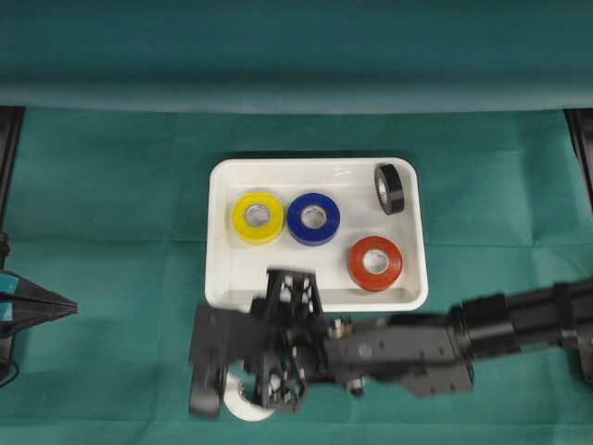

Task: Put the tape into the white case with the right arm.
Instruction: 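Lift the teal tape and lower it into the tray's lower left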

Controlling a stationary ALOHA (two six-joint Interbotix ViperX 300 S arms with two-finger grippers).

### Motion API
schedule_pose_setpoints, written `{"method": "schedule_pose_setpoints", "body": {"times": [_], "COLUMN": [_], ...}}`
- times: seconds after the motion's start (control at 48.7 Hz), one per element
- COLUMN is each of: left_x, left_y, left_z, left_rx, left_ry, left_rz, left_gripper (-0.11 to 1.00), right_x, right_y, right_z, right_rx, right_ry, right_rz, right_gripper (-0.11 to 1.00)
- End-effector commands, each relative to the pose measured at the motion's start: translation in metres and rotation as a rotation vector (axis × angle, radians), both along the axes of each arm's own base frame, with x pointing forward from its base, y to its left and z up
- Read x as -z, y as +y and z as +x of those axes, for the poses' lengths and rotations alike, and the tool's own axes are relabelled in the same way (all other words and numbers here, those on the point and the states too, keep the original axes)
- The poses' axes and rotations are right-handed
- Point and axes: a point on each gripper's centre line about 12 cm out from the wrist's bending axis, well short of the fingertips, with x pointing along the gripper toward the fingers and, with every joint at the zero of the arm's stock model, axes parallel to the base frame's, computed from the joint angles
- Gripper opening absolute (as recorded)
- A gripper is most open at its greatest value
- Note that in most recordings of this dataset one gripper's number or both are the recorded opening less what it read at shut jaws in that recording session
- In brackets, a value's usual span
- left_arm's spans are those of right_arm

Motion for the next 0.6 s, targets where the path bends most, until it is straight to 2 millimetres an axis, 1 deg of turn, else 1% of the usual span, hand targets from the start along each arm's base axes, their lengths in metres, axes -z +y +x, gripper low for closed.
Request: {"method": "schedule_pose_setpoints", "body": {"times": [0.0, 0.246, 0.41, 0.472, 0.575], "left_x": [-0.005, -0.005, -0.005, -0.005, -0.005], "left_y": [0.001, 0.001, 0.001, 0.0, 0.001], "left_z": [0.001, 0.001, 0.001, 0.001, 0.001], "left_rx": [-0.003, -0.003, -0.003, -0.003, -0.003], "left_ry": [-0.014, -0.014, -0.014, -0.012, -0.014], "left_rz": [0.001, 0.001, 0.001, -0.001, 0.001], "left_gripper": [0.0, 0.0, 0.0, 0.0, 0.0], "right_x": [-0.031, -0.034, -0.027, -0.022, -0.015], "right_y": [-0.018, -0.065, -0.092, -0.1, -0.107], "right_z": [-0.001, 0.003, -0.001, -0.004, -0.007], "right_rx": [0.02, 0.043, 0.073, 0.08, 0.079], "right_ry": [-0.073, -0.129, -0.153, -0.156, -0.164], "right_rz": [-0.004, -0.02, -0.016, -0.016, -0.015], "right_gripper": [0.0, 0.0, 0.0, 0.0, 0.0]}}
